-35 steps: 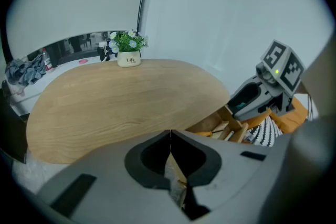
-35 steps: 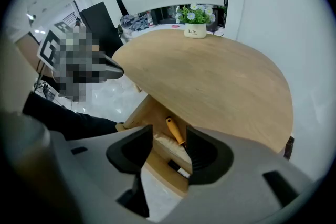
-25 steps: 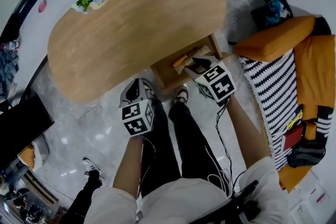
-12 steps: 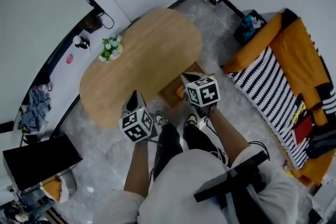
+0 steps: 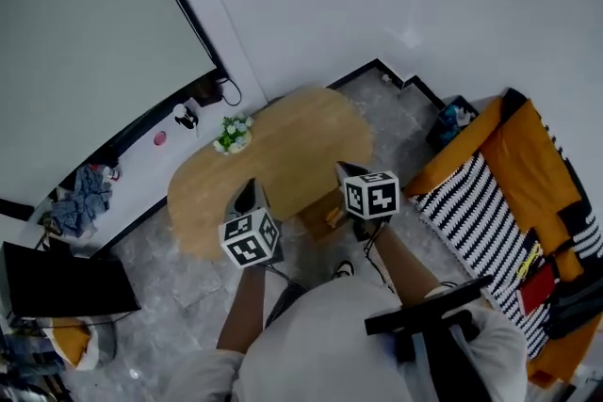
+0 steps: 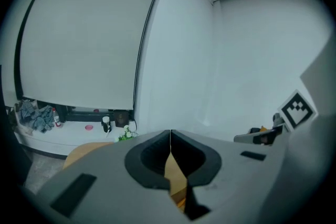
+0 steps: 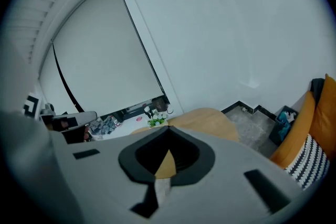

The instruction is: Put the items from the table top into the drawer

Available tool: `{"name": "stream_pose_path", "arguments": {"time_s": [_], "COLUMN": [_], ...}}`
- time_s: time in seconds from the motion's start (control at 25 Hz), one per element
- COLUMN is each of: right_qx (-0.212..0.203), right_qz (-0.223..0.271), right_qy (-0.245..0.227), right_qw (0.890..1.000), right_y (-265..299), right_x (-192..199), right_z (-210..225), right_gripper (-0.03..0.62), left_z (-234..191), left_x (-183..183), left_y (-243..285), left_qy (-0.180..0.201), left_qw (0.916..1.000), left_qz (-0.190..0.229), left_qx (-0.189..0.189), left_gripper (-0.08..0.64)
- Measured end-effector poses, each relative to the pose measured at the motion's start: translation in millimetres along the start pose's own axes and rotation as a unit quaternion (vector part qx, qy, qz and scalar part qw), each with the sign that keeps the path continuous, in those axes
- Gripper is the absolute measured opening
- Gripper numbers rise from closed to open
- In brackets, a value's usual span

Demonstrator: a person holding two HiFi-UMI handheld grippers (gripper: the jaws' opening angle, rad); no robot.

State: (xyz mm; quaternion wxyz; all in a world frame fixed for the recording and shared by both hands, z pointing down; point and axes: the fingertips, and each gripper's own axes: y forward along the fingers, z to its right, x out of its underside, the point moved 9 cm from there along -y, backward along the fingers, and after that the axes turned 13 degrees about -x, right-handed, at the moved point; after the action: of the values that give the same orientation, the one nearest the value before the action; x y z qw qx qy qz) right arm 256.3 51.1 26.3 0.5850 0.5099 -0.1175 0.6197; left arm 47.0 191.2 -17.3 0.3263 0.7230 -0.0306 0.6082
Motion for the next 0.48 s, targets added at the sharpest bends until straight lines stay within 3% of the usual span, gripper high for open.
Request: {"name": "stream_pose_path", "arguments": {"time_s": [0.24,0.48], "right_qx": [0.03,0.066], "right_qz": [0.022,0.016], "right_qy": [-0.002,-0.035], "right_qw": [0.999,0.997], "right_y": [-13,-20], "right_x": [-5,-5], "right_z": [-18,-36], "right_gripper": [-0.006,-0.008], "left_z": [-27,-48], "left_x": [-15,-15], "left_y": [-7,-12], "left_qy": [0.005,0.002], "left_qw": [0.9999,0.9997], "left_qz": [0.013,0.018], "left_qx": [0.009,0.018], "left_gripper": [0.009,0.009]}}
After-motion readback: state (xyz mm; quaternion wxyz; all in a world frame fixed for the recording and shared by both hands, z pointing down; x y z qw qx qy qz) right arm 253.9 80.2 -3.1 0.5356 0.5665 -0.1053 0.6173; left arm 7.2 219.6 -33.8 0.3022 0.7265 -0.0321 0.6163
